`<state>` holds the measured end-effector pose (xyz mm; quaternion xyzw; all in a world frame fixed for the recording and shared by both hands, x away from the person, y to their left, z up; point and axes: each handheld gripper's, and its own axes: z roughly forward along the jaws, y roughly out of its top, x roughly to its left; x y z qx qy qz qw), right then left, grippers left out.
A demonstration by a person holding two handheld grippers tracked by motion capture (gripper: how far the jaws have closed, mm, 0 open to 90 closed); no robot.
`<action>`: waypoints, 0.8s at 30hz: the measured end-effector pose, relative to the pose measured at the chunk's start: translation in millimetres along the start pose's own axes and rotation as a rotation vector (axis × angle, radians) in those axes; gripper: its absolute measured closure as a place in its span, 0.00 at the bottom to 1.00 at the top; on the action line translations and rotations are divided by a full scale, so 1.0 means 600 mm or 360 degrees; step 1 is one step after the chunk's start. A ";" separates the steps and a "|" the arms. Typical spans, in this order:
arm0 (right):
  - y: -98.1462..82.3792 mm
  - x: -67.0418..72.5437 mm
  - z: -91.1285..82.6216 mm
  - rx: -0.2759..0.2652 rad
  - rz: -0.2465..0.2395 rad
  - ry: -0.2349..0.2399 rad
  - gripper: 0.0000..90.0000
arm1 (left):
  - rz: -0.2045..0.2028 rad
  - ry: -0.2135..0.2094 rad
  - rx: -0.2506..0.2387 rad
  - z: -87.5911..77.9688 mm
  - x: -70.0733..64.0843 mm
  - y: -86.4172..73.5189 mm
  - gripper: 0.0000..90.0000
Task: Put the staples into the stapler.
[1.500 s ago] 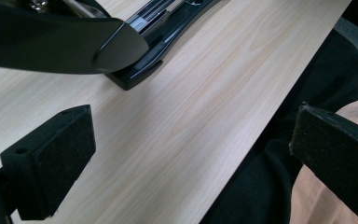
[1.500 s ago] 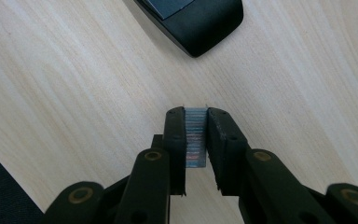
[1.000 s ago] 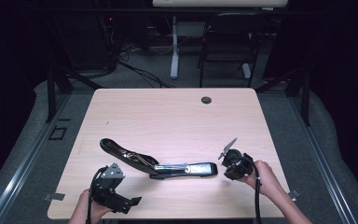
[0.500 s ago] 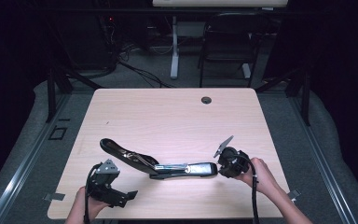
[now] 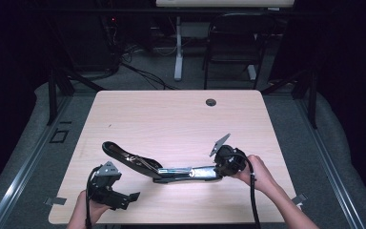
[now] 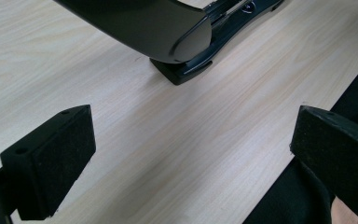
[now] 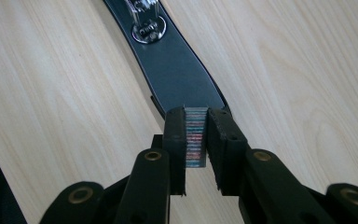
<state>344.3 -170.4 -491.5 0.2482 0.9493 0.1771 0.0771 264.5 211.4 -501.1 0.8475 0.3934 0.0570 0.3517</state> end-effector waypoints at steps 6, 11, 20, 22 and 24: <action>0.017 -0.001 -0.003 0.0033 -0.0044 0.0017 0.86 | -0.0020 -0.0002 -0.0004 0.000 0.006 0.000 0.00; 0.027 0.000 0.005 -0.0047 -0.0054 0.0012 0.86 | -0.0015 -0.0004 -0.0001 0.002 0.005 0.001 0.00; 0.042 -0.003 0.012 -0.0100 -0.0087 0.0044 0.86 | -0.0022 -0.0015 0.0001 0.004 0.005 0.001 0.00; 0.044 -0.004 0.014 -0.0125 -0.0077 0.0063 0.86 | -0.0020 -0.0013 0.0001 0.004 0.005 0.001 0.00; 0.048 -0.004 0.015 -0.0129 -0.0088 0.0071 0.86 | -0.0028 -0.0028 -0.0007 0.004 0.006 0.001 0.00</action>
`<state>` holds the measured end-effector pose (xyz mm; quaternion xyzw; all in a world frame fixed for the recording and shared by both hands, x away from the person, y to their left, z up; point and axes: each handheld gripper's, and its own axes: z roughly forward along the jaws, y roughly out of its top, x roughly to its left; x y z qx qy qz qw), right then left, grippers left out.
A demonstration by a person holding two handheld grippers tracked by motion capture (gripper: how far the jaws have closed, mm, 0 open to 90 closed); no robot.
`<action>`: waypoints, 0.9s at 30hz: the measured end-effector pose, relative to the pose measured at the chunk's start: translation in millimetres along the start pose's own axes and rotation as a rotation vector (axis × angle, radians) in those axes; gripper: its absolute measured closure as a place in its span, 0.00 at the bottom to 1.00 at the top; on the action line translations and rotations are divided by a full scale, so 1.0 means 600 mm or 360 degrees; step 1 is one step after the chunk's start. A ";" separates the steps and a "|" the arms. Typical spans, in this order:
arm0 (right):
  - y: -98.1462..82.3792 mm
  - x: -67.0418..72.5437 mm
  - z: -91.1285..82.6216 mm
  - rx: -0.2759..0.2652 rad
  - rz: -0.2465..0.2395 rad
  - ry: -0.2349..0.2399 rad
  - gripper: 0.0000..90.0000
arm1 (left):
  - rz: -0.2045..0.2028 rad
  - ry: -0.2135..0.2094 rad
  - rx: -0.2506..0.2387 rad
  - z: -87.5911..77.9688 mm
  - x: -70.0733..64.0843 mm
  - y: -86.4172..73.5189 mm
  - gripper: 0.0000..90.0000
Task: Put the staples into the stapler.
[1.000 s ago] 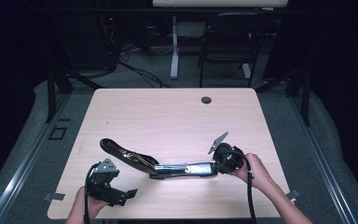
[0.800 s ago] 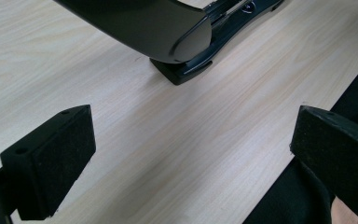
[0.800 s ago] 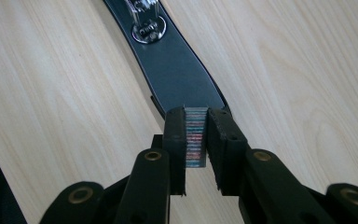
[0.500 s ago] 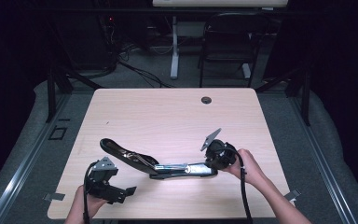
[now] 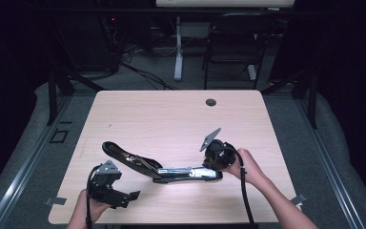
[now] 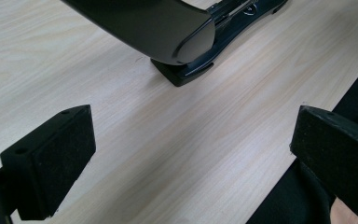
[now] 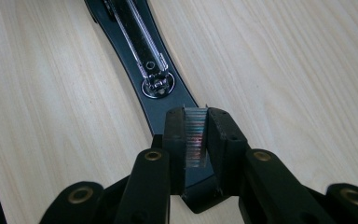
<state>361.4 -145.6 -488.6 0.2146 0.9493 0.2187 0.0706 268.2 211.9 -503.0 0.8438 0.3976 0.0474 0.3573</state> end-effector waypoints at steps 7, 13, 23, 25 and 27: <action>0.010 -0.003 0.005 -0.0039 -0.0041 0.0016 0.86 | -0.0004 -0.0009 -0.0010 0.000 0.001 0.002 0.00; 0.022 -0.005 0.007 -0.0052 -0.0055 0.0051 0.86 | -0.0002 -0.0007 -0.0010 0.000 0.001 0.002 0.00; 0.042 -0.004 0.014 -0.0094 -0.0124 0.0134 0.86 | 0.0000 -0.0011 -0.0010 0.000 0.000 0.002 0.00; 0.045 -0.004 0.016 -0.0091 -0.0144 0.0159 0.86 | 0.0000 -0.0012 -0.0010 0.000 0.000 0.002 0.00; 0.047 -0.004 0.017 -0.0092 -0.0162 0.0170 0.86 | -0.0002 -0.0011 -0.0010 0.000 0.001 0.002 0.00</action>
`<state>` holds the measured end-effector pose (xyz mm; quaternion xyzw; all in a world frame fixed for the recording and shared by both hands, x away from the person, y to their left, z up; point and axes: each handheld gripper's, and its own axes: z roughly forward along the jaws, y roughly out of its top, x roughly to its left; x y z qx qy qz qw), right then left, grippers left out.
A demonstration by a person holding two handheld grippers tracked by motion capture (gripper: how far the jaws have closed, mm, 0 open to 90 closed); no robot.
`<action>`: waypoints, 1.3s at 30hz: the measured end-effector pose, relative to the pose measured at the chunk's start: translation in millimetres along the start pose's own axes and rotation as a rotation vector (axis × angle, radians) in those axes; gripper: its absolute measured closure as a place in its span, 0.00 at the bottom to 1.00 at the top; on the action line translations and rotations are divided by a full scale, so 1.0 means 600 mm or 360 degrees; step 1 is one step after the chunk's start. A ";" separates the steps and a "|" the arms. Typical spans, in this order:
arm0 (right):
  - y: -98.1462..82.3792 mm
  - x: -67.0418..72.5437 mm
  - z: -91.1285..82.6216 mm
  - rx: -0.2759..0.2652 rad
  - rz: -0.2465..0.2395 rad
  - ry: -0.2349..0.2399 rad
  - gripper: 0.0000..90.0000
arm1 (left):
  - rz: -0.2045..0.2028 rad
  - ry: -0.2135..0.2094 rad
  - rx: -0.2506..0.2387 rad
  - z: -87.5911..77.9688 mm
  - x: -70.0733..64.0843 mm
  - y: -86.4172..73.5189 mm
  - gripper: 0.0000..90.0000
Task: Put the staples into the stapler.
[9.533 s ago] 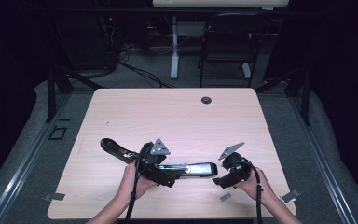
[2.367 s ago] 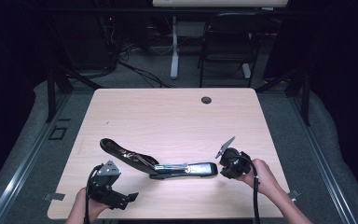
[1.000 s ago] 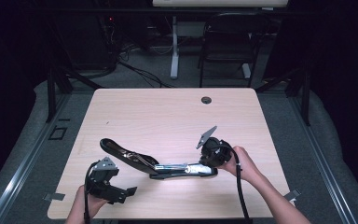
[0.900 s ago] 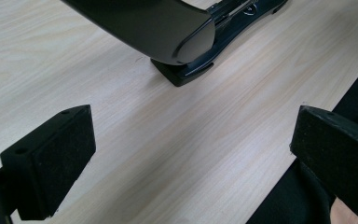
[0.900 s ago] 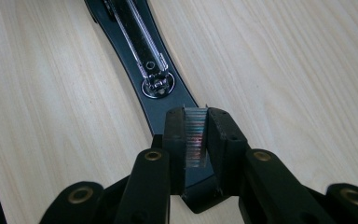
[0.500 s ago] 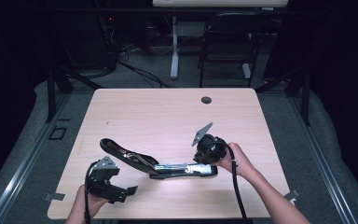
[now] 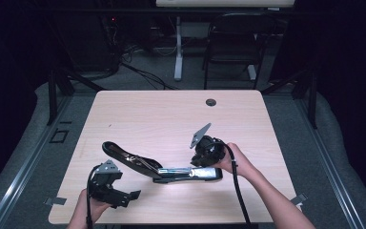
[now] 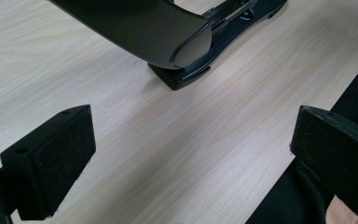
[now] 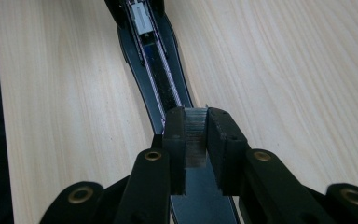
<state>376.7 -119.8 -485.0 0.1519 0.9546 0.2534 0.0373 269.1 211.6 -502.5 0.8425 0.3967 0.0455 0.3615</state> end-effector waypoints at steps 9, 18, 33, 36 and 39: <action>0.014 0.002 0.008 -0.0027 -0.0055 0.0070 0.86 | 0.0003 0.0000 0.0000 0.000 0.000 0.000 0.00; 0.026 0.003 0.024 0.0006 -0.0119 0.0125 0.86 | 0.0003 0.0000 -0.0001 0.000 0.000 0.000 0.00; 0.034 0.002 0.045 0.0048 -0.0136 0.0181 0.86 | 0.0010 -0.0002 0.0003 0.001 -0.001 0.000 0.00; 0.034 0.000 0.048 0.0047 -0.0135 0.0182 0.86 | 0.0010 -0.0002 0.0006 0.001 0.000 0.000 0.00; 0.034 -0.002 0.051 0.0046 -0.0137 0.0179 0.86 | 0.0010 -0.0002 0.0005 0.001 0.000 0.000 0.00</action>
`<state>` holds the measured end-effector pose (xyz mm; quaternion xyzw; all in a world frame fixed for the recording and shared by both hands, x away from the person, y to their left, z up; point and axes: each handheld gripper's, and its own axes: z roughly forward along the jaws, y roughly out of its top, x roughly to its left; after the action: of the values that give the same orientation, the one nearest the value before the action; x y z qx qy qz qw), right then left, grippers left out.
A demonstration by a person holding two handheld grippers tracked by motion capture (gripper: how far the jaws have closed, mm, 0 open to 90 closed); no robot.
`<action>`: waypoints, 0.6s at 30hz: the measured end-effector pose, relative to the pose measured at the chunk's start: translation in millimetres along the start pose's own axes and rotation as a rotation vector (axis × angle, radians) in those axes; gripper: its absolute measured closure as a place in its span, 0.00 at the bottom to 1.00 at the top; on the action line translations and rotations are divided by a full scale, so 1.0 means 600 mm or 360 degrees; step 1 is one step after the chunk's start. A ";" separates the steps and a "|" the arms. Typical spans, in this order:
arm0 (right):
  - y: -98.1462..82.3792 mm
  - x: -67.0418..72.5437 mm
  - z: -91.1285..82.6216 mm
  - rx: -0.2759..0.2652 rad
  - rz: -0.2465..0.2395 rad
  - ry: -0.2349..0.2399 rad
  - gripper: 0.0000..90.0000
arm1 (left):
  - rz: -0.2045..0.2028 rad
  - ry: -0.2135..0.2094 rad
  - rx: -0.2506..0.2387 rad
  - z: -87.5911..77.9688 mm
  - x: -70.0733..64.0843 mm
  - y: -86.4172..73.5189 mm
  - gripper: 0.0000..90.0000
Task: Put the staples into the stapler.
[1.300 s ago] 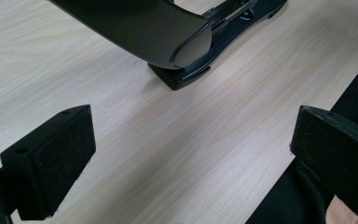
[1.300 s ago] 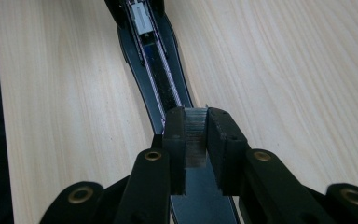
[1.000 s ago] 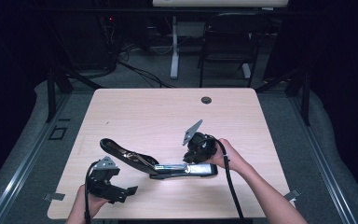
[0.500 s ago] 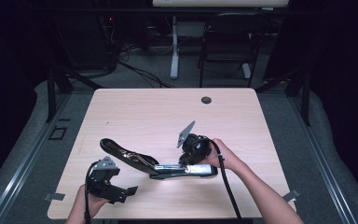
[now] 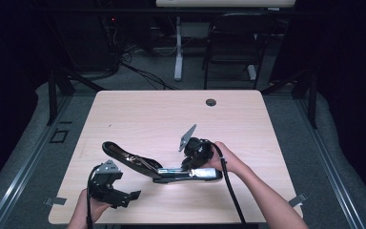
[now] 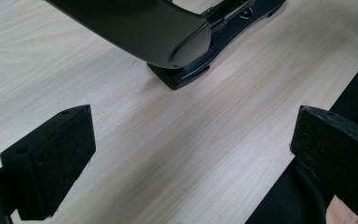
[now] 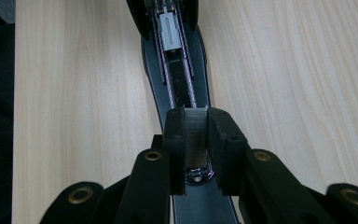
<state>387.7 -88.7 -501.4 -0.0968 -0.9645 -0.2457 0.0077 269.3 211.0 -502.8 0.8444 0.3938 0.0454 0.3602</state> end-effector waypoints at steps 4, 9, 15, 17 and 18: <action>0.000 -0.001 0.003 0.0002 -0.0002 0.0014 0.86 | -0.0004 0.0000 0.0000 0.000 0.000 0.000 0.00; 0.002 -0.001 0.005 0.0031 -0.0022 0.0011 0.86 | -0.0003 -0.0001 0.0005 0.001 -0.001 0.000 0.00; 0.006 -0.002 0.007 0.0060 -0.0061 0.0023 0.86 | -0.0001 -0.0003 0.0013 0.001 -0.001 0.000 0.00; 0.008 -0.003 0.007 0.0084 -0.0085 0.0025 0.86 | -0.0001 -0.0002 0.0012 0.001 -0.001 0.000 0.00; 0.008 -0.003 0.008 0.0083 -0.0084 0.0031 0.86 | -0.0001 -0.0002 0.0012 0.001 -0.001 0.000 0.00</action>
<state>390.4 -82.6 -503.5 -0.0686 -0.9726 -0.2216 0.0132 269.1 210.3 -503.0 0.8458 0.3939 0.0433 0.3572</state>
